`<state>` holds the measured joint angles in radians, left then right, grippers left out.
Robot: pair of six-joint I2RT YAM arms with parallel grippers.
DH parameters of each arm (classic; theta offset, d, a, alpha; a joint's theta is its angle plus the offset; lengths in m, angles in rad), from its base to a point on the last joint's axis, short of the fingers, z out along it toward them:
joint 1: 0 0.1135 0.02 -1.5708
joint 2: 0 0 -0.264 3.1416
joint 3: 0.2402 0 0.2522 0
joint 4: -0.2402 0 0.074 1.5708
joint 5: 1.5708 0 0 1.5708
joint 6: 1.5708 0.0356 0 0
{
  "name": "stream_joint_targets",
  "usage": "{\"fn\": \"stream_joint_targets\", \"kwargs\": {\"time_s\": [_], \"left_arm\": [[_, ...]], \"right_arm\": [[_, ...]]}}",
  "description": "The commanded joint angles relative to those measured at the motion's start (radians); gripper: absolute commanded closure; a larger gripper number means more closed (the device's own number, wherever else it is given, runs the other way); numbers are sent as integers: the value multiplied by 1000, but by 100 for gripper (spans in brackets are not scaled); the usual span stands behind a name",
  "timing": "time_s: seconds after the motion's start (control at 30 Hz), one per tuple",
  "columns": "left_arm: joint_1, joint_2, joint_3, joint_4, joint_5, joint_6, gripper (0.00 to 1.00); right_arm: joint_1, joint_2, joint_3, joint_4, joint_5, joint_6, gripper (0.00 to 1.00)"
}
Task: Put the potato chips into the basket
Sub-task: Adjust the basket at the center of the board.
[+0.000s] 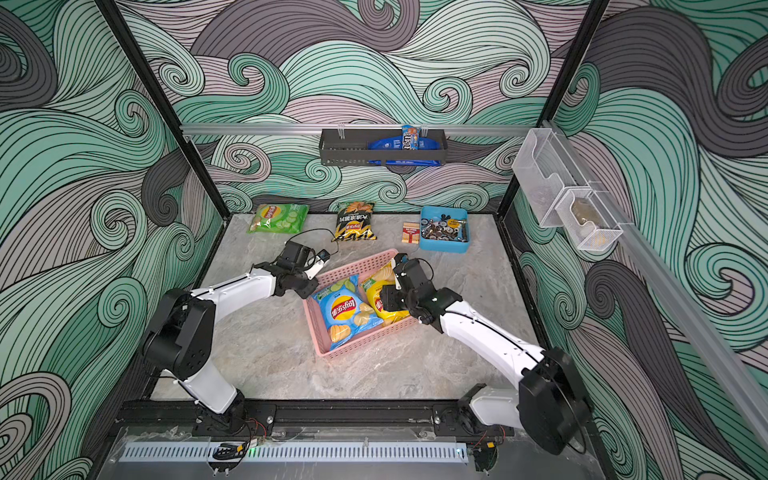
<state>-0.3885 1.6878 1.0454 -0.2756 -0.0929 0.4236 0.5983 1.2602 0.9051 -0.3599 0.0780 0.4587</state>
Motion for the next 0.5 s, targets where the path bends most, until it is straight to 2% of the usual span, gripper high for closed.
{"fn": "stream_joint_targets", "kwargs": {"time_s": [0.0,0.03,0.1,0.23,0.33,0.47], "left_arm": [[3,26,49,191,-36,39,100],[2,23,58,184,-33,41,98],[2,10,81,159,-14,40,85],[4,-58,96,118,40,46,49],[3,-110,113,66,83,54,27],[5,-165,131,11,103,49,17]], "right_arm": [[-32,-36,79,-54,-4,-29,37],[-41,-33,95,-55,-13,-37,37],[-56,-16,127,-55,-34,-52,36],[-64,56,199,-52,-61,-82,34],[-80,113,249,-52,-67,-97,32],[-152,189,278,-45,-76,-116,32]]}}
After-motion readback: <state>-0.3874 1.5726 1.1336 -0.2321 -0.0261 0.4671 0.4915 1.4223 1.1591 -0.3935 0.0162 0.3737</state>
